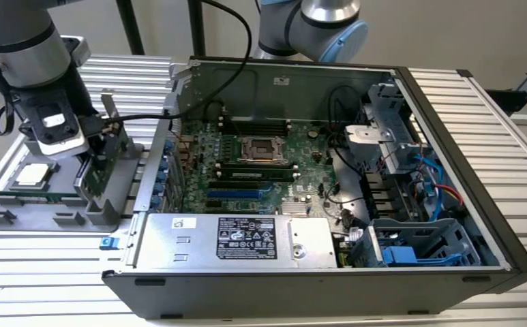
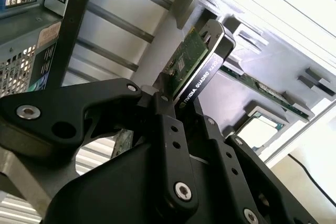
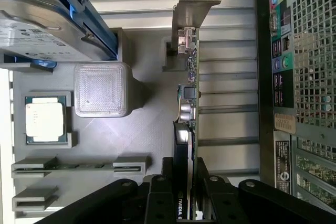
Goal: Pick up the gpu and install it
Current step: 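Pick up the gpu and move the gpu toward the slot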
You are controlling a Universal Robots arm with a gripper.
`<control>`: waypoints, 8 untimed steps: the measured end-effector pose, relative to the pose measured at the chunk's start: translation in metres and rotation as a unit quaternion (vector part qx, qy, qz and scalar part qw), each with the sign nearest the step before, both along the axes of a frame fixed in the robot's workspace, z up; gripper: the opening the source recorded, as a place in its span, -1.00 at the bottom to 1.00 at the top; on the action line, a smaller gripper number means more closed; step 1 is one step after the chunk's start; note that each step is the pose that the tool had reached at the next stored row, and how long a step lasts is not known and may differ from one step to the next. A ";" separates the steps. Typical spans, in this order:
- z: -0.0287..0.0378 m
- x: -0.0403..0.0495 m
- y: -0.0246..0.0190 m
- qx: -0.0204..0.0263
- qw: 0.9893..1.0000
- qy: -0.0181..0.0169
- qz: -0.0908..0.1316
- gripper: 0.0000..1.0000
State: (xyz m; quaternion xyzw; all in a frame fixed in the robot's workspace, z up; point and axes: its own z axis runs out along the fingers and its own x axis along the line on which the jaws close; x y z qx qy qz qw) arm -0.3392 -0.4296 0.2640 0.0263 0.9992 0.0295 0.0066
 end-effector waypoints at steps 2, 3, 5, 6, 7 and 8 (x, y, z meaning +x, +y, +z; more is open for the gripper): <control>0.0015 0.0000 0.0000 0.000 1.000 0.000 0.000 -1.00; 0.0022 0.0000 0.0000 0.000 1.000 0.000 0.000 -1.00; 0.0038 0.0000 0.0000 0.000 1.000 0.000 0.000 -1.00; 0.0046 0.0000 0.0000 0.000 1.000 0.000 0.000 -1.00; 0.0051 0.0000 0.0000 0.000 1.000 0.000 0.000 -1.00; 0.0058 0.0000 0.0000 0.000 1.000 0.000 0.000 -1.00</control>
